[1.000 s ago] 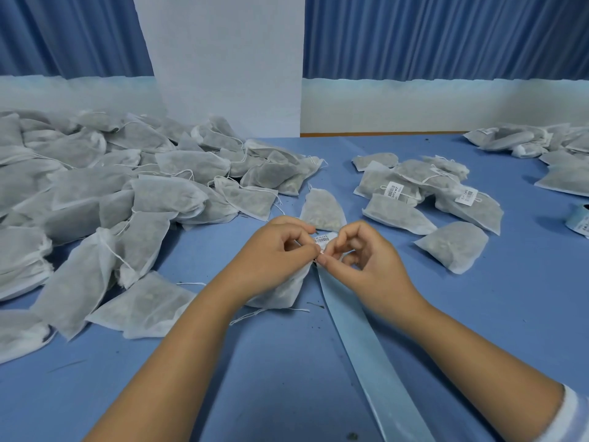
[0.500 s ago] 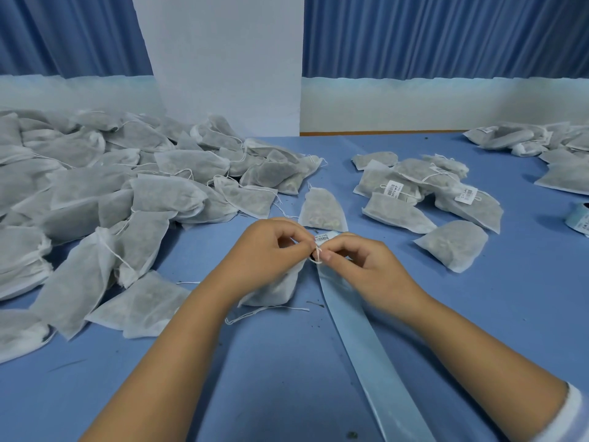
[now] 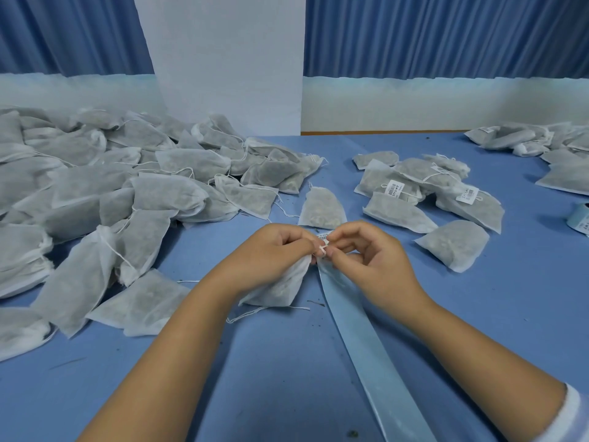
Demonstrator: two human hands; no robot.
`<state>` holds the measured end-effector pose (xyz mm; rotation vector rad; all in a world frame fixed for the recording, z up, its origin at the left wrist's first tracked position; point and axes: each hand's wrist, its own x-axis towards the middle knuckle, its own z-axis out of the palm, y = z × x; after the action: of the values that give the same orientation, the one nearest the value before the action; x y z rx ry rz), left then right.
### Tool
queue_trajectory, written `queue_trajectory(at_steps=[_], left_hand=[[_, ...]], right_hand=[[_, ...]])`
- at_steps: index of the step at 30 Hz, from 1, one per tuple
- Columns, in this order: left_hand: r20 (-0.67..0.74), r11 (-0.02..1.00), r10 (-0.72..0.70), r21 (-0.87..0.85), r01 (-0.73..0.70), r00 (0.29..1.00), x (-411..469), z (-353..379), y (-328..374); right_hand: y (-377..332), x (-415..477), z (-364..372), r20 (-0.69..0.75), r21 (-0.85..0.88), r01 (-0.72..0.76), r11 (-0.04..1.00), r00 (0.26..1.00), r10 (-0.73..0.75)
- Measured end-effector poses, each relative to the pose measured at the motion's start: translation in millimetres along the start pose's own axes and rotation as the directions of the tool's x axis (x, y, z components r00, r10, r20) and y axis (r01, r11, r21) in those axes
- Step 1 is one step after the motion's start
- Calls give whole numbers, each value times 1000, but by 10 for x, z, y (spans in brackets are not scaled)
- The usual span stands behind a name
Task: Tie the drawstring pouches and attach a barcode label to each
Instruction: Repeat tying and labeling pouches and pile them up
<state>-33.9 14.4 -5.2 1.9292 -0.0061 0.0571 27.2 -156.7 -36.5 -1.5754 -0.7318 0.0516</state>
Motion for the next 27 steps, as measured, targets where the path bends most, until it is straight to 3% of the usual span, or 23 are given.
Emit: queue_trajectory(at_steps=[11,18,21,27], left_hand=[[-36,998,-36,-51,35,999,10,-2,-10],[-31,984,-143,-109,139,989,-12,6,25],[-37,982,-186,-49,184,982,0,17,17],[129,981,-192,45,188,973,-37,33,75]], right_hand=[[1,-32,-1,11,-2,74,997,997,-74],[-21,13,-16,0,55,-24,998,1000,24],[-21,35,-33,-17,119,-45,992,999,47],[-12,36,-19,-23,140,-50,989,998,54]])
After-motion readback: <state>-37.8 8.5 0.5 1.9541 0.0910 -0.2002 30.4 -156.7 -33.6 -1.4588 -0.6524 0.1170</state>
